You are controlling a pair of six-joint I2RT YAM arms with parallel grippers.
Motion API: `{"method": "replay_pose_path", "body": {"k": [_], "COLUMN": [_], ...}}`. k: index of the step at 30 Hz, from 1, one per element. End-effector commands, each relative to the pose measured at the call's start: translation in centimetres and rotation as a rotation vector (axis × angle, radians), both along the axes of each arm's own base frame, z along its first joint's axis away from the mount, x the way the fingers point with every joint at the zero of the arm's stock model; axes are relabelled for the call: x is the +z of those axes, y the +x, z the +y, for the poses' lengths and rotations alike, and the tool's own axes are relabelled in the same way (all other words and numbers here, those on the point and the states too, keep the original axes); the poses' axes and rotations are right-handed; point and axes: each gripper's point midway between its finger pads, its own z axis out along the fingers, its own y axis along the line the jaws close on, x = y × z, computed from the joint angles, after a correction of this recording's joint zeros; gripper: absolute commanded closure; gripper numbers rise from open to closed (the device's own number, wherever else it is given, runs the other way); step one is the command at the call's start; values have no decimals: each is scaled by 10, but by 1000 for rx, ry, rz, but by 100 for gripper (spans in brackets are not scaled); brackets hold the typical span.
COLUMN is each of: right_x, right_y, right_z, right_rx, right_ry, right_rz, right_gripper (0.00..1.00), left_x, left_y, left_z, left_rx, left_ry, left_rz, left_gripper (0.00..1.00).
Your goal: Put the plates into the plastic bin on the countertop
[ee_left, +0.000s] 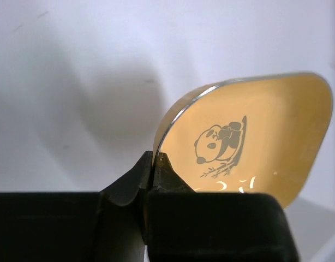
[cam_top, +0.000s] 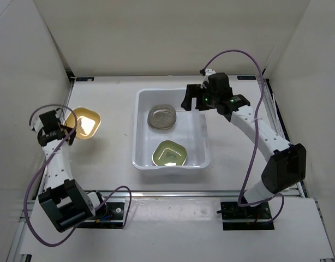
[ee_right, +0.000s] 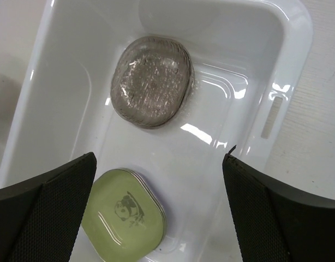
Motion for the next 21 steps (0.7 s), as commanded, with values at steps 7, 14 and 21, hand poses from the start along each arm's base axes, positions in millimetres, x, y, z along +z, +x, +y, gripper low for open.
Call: {"method": "replay_pose_path", "body": {"k": [7,14,21], "right_x": [30,27,17], "right_y": [8,22,26], "right_z": [-66,-122,-140], "right_rx": [-42,-111,-145], "right_ry": [-39,27,56], "right_rz": [-126,-78,-45], "right_gripper": [1,1,1], "left_x": [130,143,82], "left_y": [80,68,22], "left_z": [-128,-229,-335], "left_rx": [-888,-1284,-1605], "left_ry": [182,287,201], "left_rz": [-388,-346,-113], "left_gripper": [90,90,90]}}
